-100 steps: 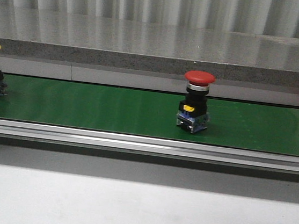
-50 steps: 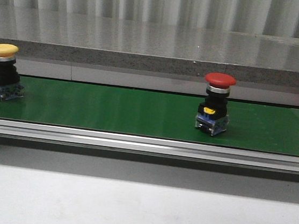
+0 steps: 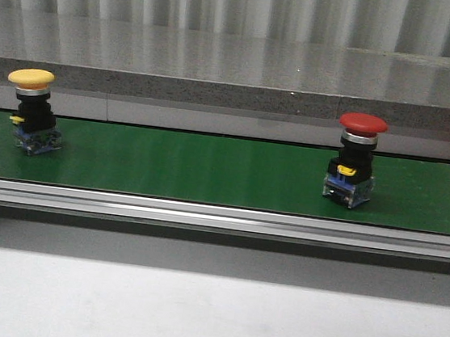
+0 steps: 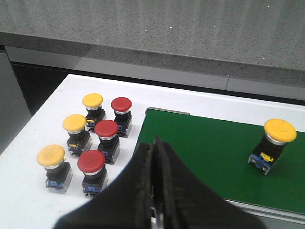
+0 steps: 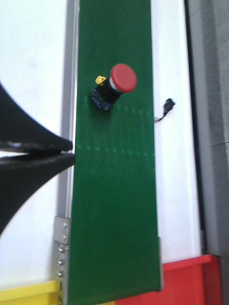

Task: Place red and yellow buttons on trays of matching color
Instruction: 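Move the right gripper above the red button arriving on the belt, then lower the right gripper and grasp the red button off the belt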

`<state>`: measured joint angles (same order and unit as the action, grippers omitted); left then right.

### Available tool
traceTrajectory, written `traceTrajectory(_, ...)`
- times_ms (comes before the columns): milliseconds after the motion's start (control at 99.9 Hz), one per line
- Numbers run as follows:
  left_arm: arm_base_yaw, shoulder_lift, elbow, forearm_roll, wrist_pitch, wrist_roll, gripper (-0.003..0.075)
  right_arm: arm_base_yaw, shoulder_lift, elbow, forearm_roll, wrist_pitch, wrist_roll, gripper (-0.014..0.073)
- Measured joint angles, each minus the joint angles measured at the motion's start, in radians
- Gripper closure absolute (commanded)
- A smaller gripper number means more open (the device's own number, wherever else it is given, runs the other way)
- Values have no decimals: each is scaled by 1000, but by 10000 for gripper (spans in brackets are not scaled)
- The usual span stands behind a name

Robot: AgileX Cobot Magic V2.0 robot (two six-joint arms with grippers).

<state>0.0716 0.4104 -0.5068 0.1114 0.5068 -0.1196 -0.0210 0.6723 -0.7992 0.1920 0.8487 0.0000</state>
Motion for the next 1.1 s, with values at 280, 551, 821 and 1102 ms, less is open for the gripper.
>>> traceTrajectory(280,0,0,0,0,0,0,741,0,122,0,5,42,-57,-42)
traceTrajectory(551,0,0,0,0,0,0,741,49,275,0,96,1,-220,-41)
traceTrajectory(821,0,0,0,0,0,0,741,160,474,-12,113,-143,-251,-41)
traceTrajectory(1102,0,0,0,0,0,0,741,187,655,-74,120,-308,-255,-13)
